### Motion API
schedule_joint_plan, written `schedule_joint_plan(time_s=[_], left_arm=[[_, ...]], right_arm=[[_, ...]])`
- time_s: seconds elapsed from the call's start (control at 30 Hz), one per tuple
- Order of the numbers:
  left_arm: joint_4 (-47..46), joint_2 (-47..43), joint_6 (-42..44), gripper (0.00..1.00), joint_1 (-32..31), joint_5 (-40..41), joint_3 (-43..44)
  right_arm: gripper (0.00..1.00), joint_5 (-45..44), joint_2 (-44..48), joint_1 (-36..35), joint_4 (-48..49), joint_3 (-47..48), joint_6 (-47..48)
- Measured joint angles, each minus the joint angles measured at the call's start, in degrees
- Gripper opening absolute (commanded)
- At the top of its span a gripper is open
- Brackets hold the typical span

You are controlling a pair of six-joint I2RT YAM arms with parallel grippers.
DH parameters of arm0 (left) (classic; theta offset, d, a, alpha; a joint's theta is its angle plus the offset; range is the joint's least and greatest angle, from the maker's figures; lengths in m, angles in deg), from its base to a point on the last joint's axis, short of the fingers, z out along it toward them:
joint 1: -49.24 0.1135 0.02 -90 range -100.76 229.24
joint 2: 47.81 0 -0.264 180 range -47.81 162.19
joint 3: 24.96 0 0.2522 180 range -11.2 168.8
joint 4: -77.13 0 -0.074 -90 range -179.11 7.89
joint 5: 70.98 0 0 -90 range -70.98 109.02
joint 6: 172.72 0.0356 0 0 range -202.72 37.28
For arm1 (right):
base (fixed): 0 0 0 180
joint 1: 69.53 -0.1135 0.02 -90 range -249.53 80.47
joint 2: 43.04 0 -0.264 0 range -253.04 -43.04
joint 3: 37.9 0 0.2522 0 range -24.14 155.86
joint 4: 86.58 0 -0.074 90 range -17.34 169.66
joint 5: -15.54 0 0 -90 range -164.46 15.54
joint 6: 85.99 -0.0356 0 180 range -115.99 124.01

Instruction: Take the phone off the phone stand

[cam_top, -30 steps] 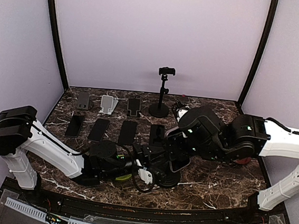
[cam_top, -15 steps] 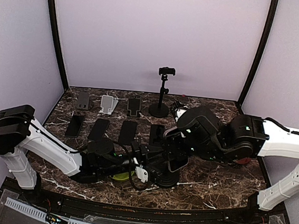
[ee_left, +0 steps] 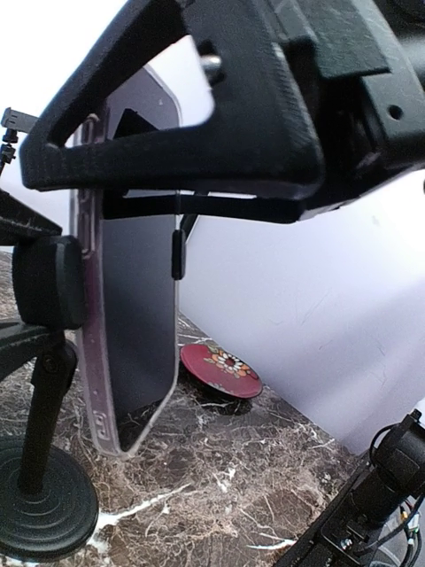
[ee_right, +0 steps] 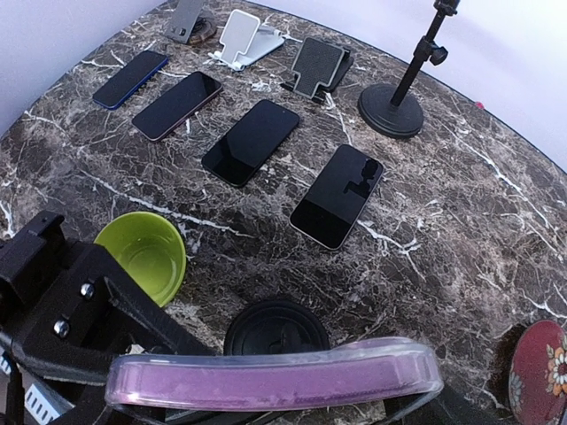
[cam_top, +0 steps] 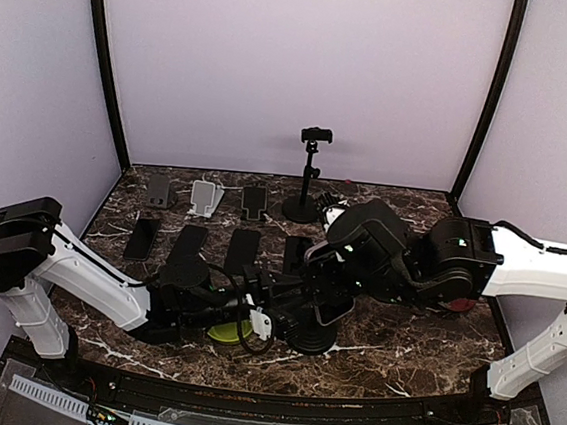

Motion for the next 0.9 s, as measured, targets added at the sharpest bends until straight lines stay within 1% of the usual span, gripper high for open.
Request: schedule_joint_plan(time_s=[0.3, 0.9], left_arm=[[-0.48, 0.0, -0.63, 0.0, 0.92, -0.79, -0.44], [-2.38, 1.86, 0.9, 0.0, 0.22, 1.25, 0.68]], right_arm=[[0.18, 0.2, 0.11, -0.44, -0.35, 0.13, 2.19], [0.16, 6.88, 4.33, 0.48, 4.31, -3.19, 3.34]])
